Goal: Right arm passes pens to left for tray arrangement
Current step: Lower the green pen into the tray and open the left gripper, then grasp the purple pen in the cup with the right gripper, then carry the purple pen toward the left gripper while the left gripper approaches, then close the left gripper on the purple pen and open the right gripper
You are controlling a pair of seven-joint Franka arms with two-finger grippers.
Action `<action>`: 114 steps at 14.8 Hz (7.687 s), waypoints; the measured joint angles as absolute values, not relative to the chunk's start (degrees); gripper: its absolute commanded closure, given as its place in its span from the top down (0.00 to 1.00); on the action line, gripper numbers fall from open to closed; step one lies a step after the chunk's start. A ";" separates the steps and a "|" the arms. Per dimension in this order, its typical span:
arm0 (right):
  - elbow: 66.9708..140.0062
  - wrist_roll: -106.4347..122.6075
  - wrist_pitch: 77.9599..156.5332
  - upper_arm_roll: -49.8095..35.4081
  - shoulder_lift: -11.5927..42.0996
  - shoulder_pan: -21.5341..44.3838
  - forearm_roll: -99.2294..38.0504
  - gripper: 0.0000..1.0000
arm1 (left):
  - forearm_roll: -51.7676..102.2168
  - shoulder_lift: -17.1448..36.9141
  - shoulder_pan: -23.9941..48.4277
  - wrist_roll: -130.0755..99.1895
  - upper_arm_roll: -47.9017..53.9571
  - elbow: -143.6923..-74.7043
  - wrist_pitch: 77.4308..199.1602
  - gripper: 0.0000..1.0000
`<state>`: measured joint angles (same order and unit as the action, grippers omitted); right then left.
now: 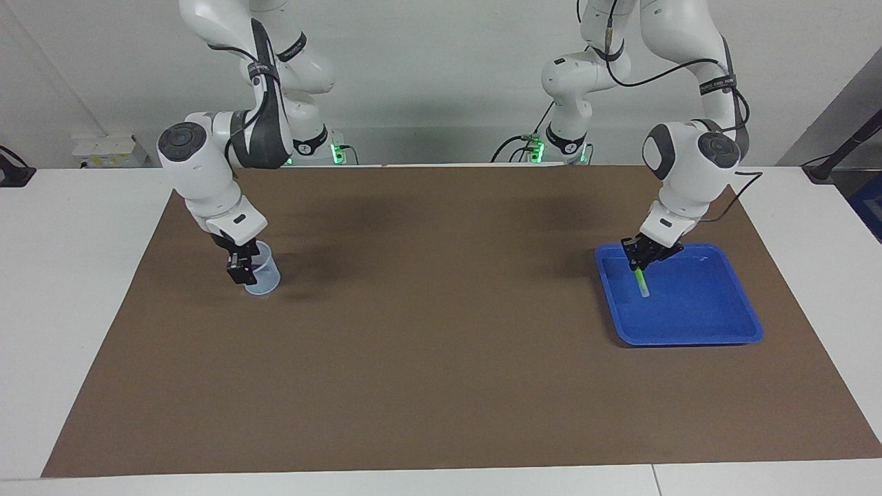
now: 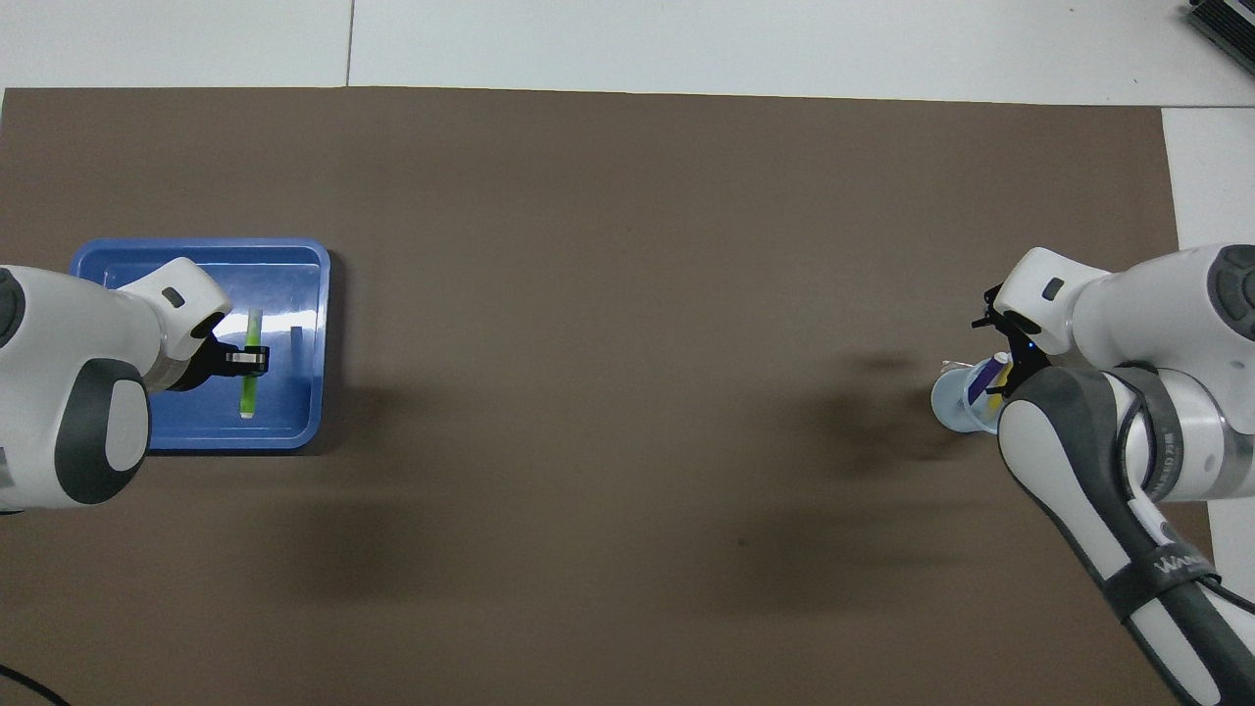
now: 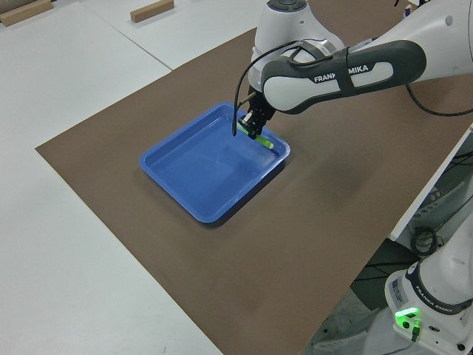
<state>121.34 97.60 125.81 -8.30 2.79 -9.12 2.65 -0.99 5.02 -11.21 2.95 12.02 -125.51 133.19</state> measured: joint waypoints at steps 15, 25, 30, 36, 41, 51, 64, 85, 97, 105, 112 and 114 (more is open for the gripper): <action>122.35 98.40 125.81 -8.26 2.79 -10.01 2.65 0.75 | -2.58 11.24 -12.80 2.95 11.97 -126.29 140.95 0.61; 122.40 98.43 125.81 -8.23 2.79 -10.41 2.65 0.43 | 1.34 10.22 -12.98 -1.07 12.46 -120.52 131.57 0.81; 122.40 98.43 125.78 -8.23 2.71 -10.44 2.65 0.00 | 2.77 6.92 -11.97 -6.33 13.55 -116.74 126.09 1.00; 121.09 97.70 122.12 -8.22 1.78 -10.85 2.65 0.00 | 6.15 5.79 -8.35 -16.25 13.74 -109.64 117.19 1.00; 117.11 91.59 113.72 -8.50 -1.44 -10.66 2.65 0.00 | 11.99 3.67 -8.67 -19.10 13.32 -105.96 112.35 1.00; 98.91 58.26 89.36 -8.46 -4.69 -10.16 -9.91 0.00 | 25.58 -2.26 -7.16 -45.13 13.78 -105.94 108.32 1.00; 110.40 -6.08 113.39 -10.25 -8.00 6.77 -34.18 0.00 | 36.82 -4.82 -1.77 -89.65 15.51 -105.89 109.66 0.98; 115.65 -33.54 137.65 -10.26 -8.59 22.25 -45.29 0.00 | 52.70 -8.46 7.80 -82.27 16.79 -115.19 121.10 0.94; 115.65 -33.54 137.69 -10.28 -8.62 22.68 -45.29 0.00 | 53.25 -8.86 10.11 -79.70 16.31 -116.91 121.79 0.22; 115.67 -33.54 137.74 -10.31 -8.88 22.87 -45.44 0.00 | 53.22 -9.00 10.06 -76.68 16.01 -116.60 120.75 0.00; 115.74 -33.54 137.73 -10.32 -8.99 22.88 -45.44 0.00 | 53.22 -9.00 10.06 -76.54 15.95 -116.53 120.45 0.53; 115.77 -33.54 137.74 -10.17 -8.98 22.83 -45.44 0.00 | 53.22 -9.18 10.06 -76.28 15.95 -116.51 119.78 0.70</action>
